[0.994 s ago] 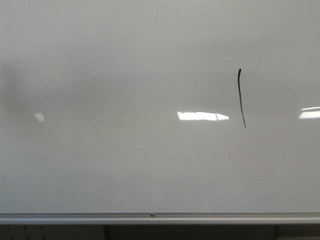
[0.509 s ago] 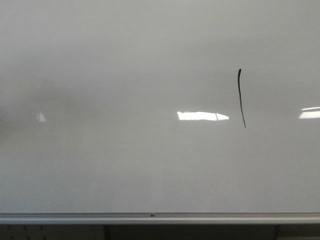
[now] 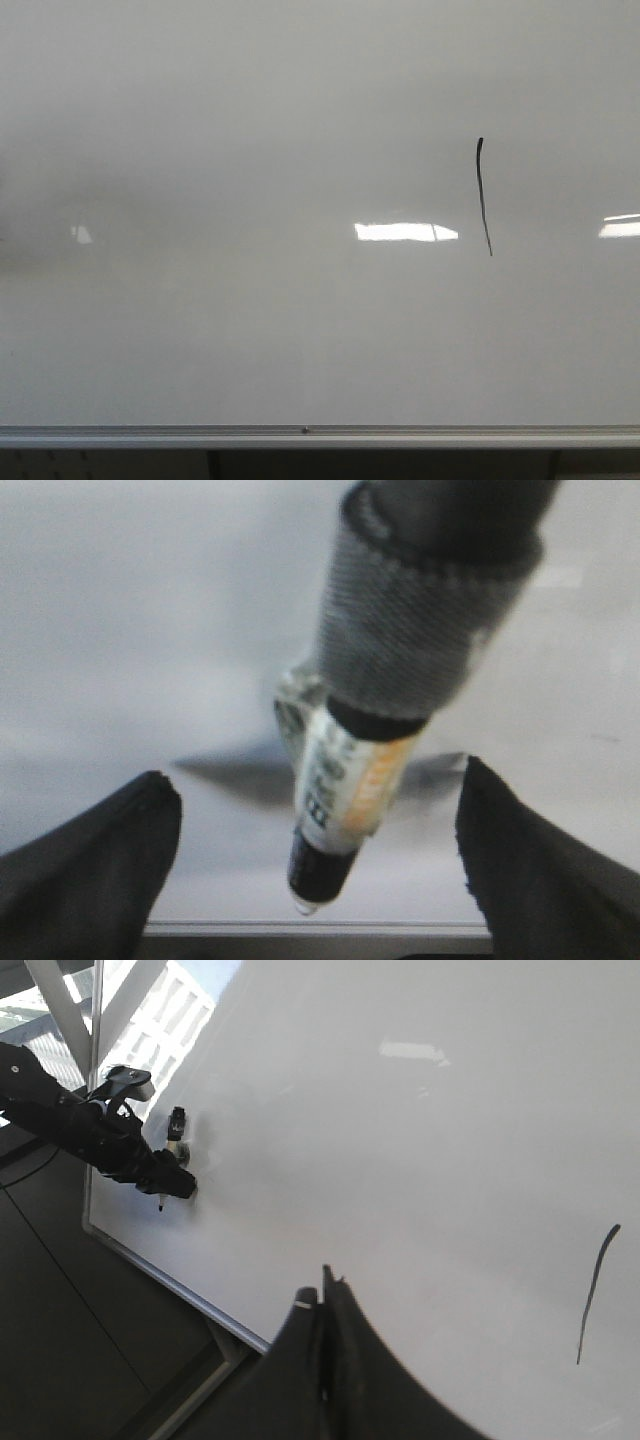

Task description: Write number 1 on whiteboard

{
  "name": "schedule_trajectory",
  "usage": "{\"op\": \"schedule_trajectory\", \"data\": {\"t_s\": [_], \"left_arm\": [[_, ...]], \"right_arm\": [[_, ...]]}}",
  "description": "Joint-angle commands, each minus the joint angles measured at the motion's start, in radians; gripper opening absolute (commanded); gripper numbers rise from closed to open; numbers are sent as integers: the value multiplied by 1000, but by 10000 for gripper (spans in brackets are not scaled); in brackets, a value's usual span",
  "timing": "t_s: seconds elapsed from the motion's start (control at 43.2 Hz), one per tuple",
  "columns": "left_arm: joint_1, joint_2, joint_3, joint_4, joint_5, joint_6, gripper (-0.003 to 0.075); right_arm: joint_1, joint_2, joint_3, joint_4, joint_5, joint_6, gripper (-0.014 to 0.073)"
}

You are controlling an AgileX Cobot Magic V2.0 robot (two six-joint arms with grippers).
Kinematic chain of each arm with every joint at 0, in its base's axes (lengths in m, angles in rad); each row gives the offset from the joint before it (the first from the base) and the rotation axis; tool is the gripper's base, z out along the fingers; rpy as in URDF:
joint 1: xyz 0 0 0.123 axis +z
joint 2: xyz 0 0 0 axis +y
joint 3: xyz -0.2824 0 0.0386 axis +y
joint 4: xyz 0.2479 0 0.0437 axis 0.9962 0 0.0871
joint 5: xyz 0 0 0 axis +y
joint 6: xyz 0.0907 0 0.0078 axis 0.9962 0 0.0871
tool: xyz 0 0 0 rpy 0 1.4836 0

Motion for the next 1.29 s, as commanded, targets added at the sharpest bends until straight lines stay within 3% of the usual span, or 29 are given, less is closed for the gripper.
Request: {"op": "schedule_trajectory", "data": {"t_s": [0.0,0.116,0.185,0.439,0.902,1.272], "left_arm": [[-2,-83,-29,15,5,-10,625],[8,-168,-29,39,30,-10,556],[10,-227,-29,39,54,-10,475],[-20,-431,13,26,87,-10,-22],[-231,-887,359,-6,-195,-10,-20],[-239,-1051,407,-17,-164,-10,-20]], "right_arm": [[-7,1,-26,49,-57,-3,-62],[-7,1,-26,51,-122,6,-62],[-7,1,-25,51,-188,15,-61],[-7,1,6,51,-424,15,-61],[-7,1,67,61,-522,15,-61],[-7,1,67,61,-519,15,-61]]}}
